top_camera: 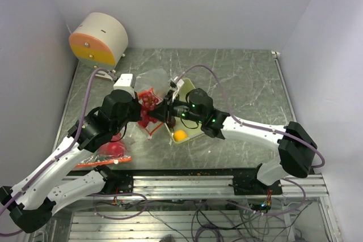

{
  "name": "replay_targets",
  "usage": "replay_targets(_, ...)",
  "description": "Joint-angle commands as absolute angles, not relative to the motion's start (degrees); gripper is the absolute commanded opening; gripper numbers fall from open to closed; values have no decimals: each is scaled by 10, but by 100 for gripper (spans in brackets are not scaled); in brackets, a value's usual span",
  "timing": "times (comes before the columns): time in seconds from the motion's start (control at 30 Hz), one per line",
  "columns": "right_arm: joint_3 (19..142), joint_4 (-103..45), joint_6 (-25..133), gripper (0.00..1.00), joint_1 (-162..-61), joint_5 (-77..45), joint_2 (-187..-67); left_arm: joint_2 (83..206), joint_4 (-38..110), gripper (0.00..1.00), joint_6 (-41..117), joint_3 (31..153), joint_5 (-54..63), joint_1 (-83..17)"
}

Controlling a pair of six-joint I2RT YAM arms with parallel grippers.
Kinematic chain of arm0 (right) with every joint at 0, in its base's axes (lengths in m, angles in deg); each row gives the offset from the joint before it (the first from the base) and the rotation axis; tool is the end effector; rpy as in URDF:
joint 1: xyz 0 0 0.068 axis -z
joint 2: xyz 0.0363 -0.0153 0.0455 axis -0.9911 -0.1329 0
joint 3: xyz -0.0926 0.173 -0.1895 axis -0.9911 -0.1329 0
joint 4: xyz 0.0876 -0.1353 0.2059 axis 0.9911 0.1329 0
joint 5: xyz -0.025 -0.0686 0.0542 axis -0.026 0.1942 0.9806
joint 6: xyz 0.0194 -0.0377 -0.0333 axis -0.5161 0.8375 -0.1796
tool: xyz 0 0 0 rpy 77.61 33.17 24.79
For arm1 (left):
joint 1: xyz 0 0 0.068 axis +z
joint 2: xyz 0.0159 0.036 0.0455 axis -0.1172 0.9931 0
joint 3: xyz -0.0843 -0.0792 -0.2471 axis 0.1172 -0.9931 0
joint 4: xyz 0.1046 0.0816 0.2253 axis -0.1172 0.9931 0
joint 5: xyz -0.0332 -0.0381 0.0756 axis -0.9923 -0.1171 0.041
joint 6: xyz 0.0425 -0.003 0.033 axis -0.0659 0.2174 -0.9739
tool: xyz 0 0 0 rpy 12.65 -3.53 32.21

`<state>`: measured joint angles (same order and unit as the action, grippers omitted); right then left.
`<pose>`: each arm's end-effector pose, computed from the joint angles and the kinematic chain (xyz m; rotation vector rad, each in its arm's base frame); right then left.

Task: Place the food in the zip-top bag and seal the zipper
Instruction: Place the fake fruit in the zipper food storage bag.

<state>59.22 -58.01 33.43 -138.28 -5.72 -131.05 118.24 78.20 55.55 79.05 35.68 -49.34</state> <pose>0.1852 0.2933 0.2975 -0.6971 1.6551 1.3379 0.1339 -0.1046 0.3623 -0.0024 2.0660 -0.3661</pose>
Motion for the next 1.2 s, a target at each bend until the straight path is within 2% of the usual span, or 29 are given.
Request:
replay_targets(0.0, 657, -465, 346, 1, -1381, -240, -1345, 1174, 750, 7, 569, 790, 305, -494)
replay_targets(0.23, 724, -353, 340, 1, -1381, -380, -1407, 1153, 757, 7, 578, 788, 285, -494)
replay_targets(0.3, 755, -300, 332, 1, -1389, -454, -1424, 1147, 752, 7, 579, 782, 278, -494)
replay_targets(0.4, 798, -234, 340, 6, -1397, -528, -1443, 1145, 762, 7, 577, 783, 286, -494)
replay_targets(0.47, 804, -226, 354, 13, -1402, -534, -1442, 1147, 776, 7, 572, 791, 295, -494)
replay_targets(0.5, 802, -236, 365, 21, -1404, -510, -1436, 1148, 786, 7, 568, 798, 301, -494)
replay_targets(0.7, 811, -324, 437, 65, -1405, -203, -1397, 1157, 868, 7, 529, 876, 381, -494)
replay_targets(0.87, 801, -348, 434, 92, -1404, -112, -1352, 1163, 908, 7, 513, 899, 450, -494)
replay_targets(1.03, 748, -376, 427, 96, -1404, -103, -1273, 1171, 898, 7, 511, 861, 486, -494)
replay_targets(1.17, 729, -337, 420, 98, -1394, -179, -1242, 1189, 875, 7, 516, 823, 493, -494)
